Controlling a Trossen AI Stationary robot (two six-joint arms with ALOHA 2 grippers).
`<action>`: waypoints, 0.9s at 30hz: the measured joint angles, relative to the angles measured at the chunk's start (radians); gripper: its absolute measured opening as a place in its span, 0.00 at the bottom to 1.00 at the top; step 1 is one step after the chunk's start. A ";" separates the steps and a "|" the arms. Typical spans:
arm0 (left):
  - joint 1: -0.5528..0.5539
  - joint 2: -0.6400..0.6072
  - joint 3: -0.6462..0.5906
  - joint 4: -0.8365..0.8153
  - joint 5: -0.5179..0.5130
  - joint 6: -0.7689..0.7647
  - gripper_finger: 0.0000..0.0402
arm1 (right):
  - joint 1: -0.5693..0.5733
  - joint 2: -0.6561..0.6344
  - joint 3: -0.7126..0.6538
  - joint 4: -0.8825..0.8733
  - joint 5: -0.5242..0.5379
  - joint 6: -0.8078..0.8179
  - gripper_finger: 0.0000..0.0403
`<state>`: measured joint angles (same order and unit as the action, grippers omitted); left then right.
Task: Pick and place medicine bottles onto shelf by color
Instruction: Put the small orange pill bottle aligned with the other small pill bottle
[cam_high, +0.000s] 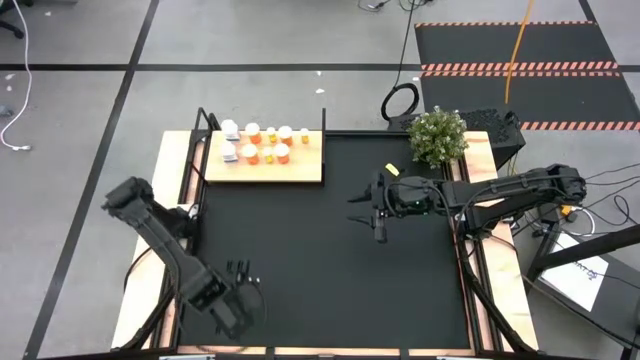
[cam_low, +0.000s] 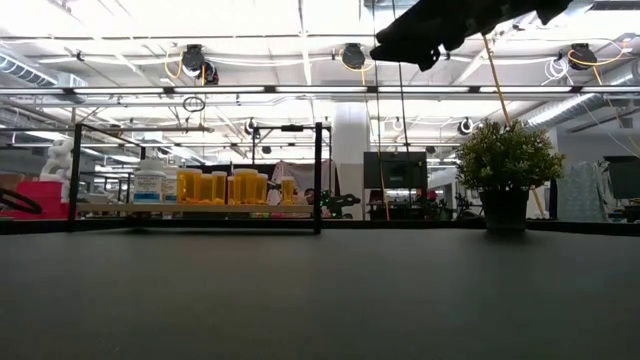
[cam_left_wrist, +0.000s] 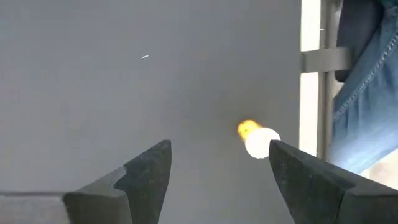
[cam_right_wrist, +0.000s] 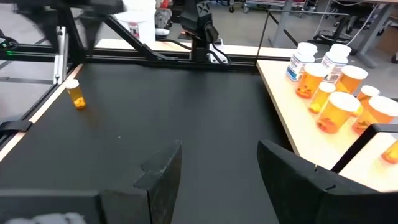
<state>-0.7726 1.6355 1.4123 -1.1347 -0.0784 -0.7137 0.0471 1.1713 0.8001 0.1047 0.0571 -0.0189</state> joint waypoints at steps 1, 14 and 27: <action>-0.009 0.029 0.034 -0.015 0.000 -0.004 0.67 | 0.000 0.000 0.000 0.000 0.003 0.000 0.50; -0.131 0.226 0.217 -0.105 0.001 -0.219 0.67 | 0.040 0.000 0.000 0.000 0.002 0.060 0.50; -0.126 0.317 0.216 -0.106 0.000 -0.261 0.67 | 0.085 0.000 -0.001 0.003 0.077 0.026 0.50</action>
<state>-0.8984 1.9521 1.6283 -1.2410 -0.0788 -0.9745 0.1325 1.1713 0.7994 0.1081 0.1346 0.0071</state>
